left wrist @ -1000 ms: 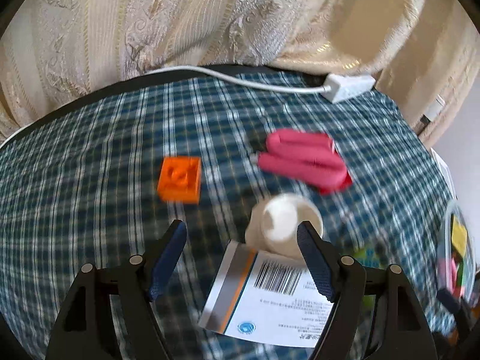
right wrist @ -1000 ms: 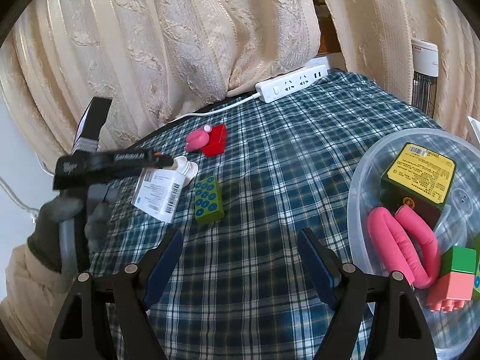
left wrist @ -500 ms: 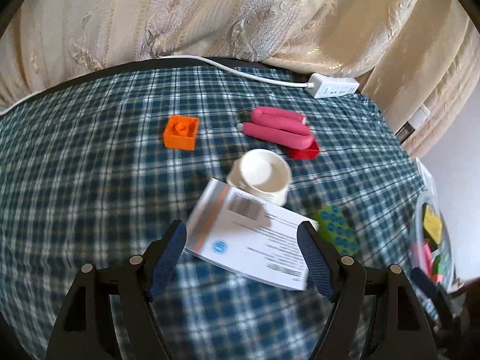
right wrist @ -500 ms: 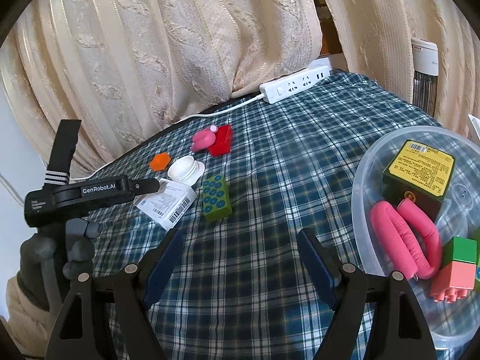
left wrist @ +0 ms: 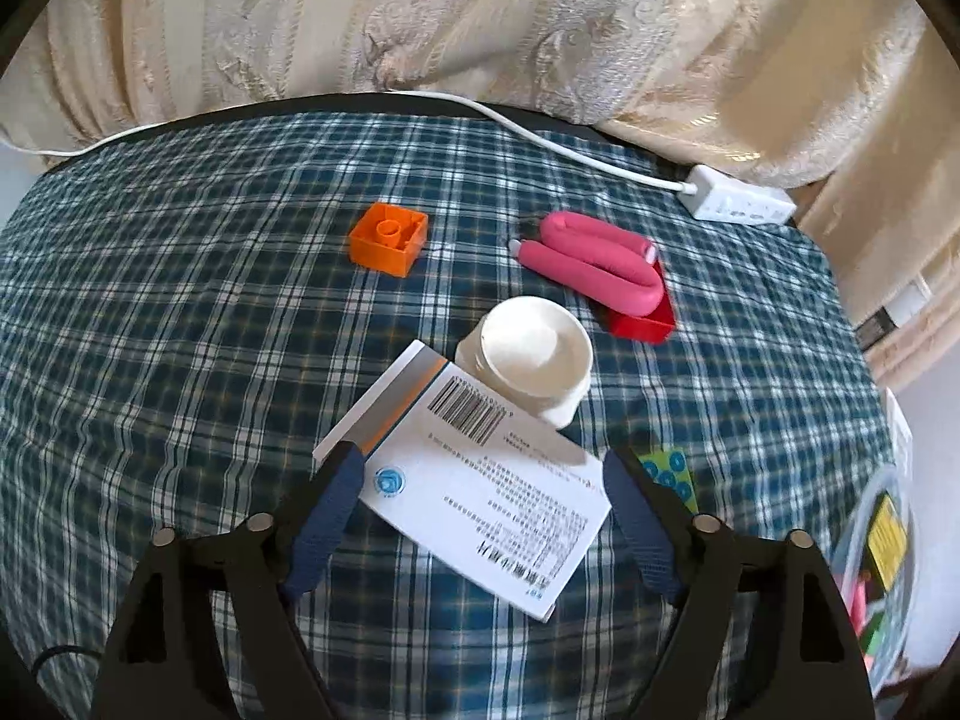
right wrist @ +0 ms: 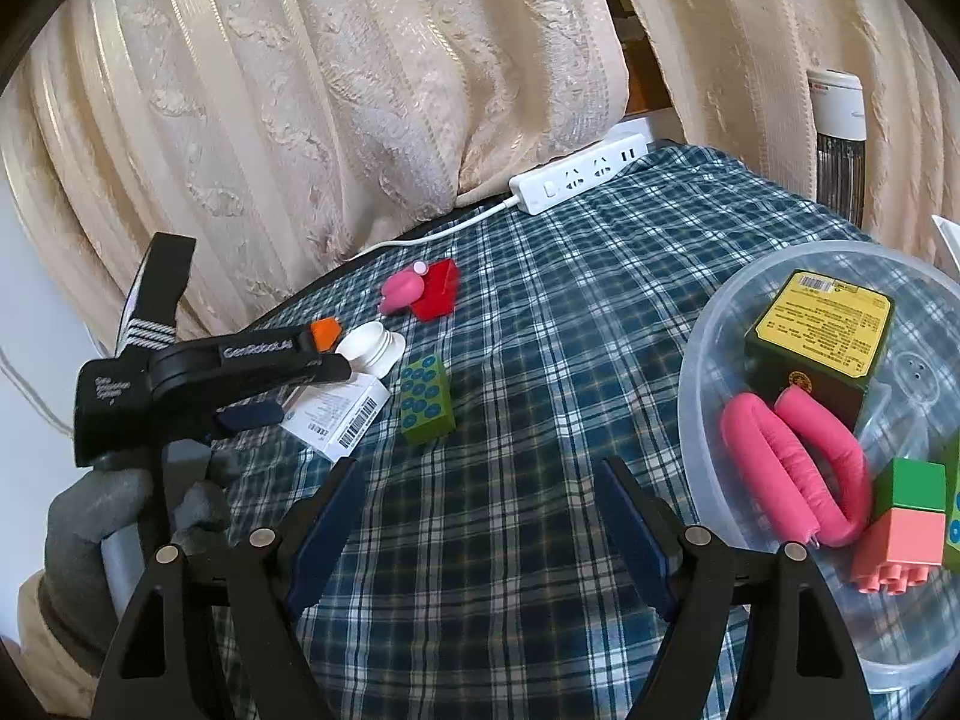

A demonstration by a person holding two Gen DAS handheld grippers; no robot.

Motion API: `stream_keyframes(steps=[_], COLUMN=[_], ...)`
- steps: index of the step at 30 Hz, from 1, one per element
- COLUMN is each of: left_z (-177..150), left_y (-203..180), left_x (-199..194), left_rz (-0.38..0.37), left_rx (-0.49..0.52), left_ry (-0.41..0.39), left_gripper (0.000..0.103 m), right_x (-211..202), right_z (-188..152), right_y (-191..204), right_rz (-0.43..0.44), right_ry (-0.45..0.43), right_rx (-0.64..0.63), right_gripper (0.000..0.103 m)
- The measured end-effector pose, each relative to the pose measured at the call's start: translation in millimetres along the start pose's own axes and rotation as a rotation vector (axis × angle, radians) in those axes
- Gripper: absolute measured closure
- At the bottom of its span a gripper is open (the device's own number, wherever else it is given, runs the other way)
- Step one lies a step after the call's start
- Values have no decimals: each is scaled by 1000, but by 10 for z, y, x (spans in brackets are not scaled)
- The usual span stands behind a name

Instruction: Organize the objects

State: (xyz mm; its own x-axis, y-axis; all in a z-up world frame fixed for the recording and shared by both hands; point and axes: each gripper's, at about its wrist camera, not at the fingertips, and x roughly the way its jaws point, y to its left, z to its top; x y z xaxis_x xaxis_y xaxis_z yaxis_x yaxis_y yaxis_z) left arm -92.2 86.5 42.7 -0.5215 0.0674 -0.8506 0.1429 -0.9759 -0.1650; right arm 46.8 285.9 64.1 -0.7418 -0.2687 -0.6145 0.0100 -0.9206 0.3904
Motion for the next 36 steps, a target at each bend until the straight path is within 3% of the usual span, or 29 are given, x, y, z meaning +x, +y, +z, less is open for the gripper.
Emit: stream_keyframes(steps=[6,21,25,28,36], left_z=[35,-142,-192,-244,-367], left_y=[-105,117,289,350,206], left_x=[86,-40,-100,-110,-98], left_rz=[81,114,79,8,-85], left_rx=[50,171,137,98,72], left_ry=[-18,-34,-7,36,77], left_gripper=[17,16,16,16,16], right_x=[-24,-18,4,11,8], right_z=[-2,-4,-21,-28,-42], right_y=[-24,65,133,189,242], right_rz=[-2,-10,-7,-4,-15], right_ry=[-11,-12,-5,-1,3], right_rx=[-4,-33,-48,-62,-68], right_gripper=[21,21,21,21,21])
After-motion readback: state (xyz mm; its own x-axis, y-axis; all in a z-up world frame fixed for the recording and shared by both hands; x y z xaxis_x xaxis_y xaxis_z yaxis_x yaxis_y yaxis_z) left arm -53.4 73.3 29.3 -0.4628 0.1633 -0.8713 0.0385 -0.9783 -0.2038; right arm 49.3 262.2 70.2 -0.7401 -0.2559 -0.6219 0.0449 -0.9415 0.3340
